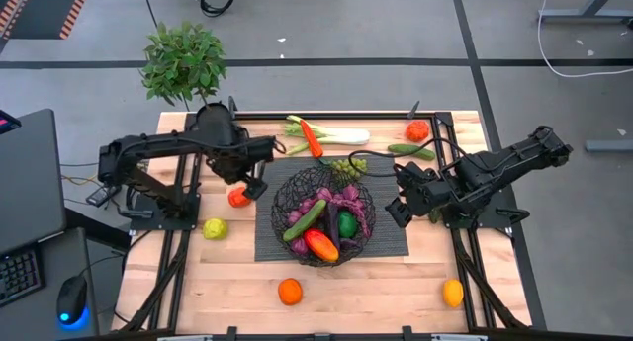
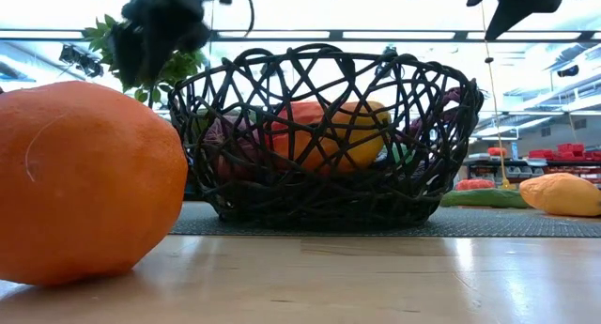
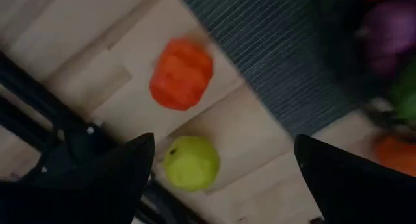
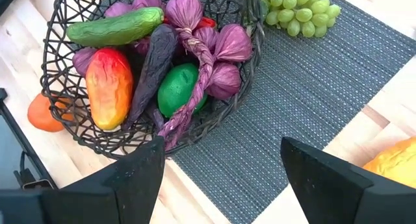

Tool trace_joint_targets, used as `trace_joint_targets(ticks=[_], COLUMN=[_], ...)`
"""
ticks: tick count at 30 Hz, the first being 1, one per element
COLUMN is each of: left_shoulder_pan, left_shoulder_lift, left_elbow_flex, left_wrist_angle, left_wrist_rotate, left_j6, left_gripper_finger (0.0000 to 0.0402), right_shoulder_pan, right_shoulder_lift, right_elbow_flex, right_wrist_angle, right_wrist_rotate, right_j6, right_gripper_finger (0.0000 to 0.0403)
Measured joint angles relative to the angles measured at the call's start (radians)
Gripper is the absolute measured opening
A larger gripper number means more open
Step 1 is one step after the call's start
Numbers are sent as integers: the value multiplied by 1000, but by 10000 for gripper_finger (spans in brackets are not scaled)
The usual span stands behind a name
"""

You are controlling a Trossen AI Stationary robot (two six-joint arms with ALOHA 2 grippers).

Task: Build produce basket
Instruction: Put the left orange pumpkin into the black wire basket

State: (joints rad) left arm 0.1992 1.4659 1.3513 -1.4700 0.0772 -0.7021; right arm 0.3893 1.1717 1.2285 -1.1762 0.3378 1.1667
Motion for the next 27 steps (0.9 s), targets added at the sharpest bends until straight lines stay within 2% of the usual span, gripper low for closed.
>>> trace_joint_targets(ticks=[9,14,16,27], left_shoulder_pan=[-7,-9,-9,-9], left_shoulder_lift=[0,0,0,0], left_elbow_flex=[-181,-279,-310,-346], left_wrist_angle=[61,189,203,221], left_wrist_rotate=[24,130,137,117], left_j6=[15,26,-6,-80], left_gripper_finger=[378,378,378,378], right_shoulder_pan=[5,5,5,4], right_shoulder_lift=[0,0,0,0], right_elbow_flex=[0,0,0,0], right_wrist_angle=[0,0,0,0], right_wrist_rotate=[-26,-26,-26,-26], right_j6=[5,7,8,-9], right_gripper_finger=[308,308,308,308])
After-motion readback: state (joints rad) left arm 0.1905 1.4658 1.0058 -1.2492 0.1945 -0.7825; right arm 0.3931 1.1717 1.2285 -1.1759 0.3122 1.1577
